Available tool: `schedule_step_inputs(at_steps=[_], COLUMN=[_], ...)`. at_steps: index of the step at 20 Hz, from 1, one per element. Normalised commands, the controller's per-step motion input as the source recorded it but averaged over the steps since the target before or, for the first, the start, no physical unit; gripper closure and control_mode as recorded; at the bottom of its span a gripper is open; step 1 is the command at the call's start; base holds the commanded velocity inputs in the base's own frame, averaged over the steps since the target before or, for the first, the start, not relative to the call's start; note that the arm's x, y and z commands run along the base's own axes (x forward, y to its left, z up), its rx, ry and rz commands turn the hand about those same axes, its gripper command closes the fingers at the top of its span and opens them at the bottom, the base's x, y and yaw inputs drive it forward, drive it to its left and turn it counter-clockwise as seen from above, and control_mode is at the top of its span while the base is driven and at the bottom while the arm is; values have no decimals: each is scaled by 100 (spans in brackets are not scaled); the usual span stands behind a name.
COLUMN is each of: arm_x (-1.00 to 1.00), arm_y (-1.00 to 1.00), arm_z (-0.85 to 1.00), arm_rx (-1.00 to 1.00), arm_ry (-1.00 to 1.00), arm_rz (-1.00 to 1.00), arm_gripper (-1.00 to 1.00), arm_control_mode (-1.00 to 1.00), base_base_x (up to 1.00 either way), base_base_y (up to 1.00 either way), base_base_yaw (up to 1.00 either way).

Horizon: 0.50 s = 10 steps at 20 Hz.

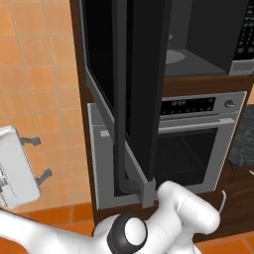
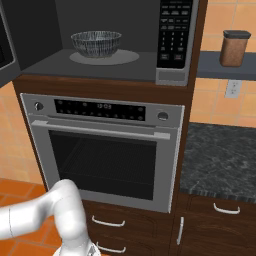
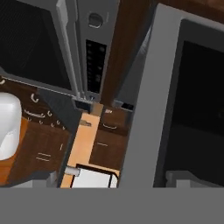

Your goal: Open the microwave, place the bowl with waffle inside the microwave, then close the microwave door and turn it on.

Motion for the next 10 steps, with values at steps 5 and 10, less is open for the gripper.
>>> schedule_step_inputs(at_steps=[5,10], arm_x=[0,-4], arm_y=[-45,-15], arm_z=[9,19], arm_rx=[3,0], arm_ry=[-3,0], arm_rz=[10,14], arm_gripper=[-100,-100], arm_control_mode=[-100,-100], base_base_x=[0,0], base_base_y=[0,0], base_base_yaw=[0,0])
